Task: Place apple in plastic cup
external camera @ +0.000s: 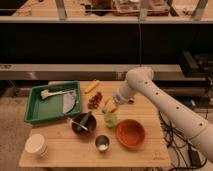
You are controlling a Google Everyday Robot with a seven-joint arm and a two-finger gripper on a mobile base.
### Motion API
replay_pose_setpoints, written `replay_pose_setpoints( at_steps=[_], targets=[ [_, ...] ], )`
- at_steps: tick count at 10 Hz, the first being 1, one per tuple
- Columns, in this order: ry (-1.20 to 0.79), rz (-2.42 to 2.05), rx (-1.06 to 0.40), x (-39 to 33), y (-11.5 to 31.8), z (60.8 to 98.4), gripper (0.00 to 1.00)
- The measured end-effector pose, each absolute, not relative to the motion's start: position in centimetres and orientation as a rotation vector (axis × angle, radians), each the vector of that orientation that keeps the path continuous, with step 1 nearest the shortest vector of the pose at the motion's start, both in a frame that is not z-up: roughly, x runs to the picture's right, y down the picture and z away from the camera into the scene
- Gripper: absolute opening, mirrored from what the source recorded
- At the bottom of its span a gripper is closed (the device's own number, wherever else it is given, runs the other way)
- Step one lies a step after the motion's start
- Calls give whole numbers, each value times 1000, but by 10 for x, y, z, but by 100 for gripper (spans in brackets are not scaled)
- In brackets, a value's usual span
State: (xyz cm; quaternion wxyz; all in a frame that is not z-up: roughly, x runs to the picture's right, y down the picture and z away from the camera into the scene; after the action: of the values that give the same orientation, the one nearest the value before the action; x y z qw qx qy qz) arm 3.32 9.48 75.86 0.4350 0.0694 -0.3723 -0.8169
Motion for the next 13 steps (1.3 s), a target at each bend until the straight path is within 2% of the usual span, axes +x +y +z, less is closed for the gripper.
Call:
replay_pose_setpoints(
  at_steps=[5,8,13],
  targets=[
    [-927,-2143,89,47,127,771,56],
    [-938,-2157,59,54,136,774,79],
    [-941,-2187,68,46,137,772,80]
  ],
)
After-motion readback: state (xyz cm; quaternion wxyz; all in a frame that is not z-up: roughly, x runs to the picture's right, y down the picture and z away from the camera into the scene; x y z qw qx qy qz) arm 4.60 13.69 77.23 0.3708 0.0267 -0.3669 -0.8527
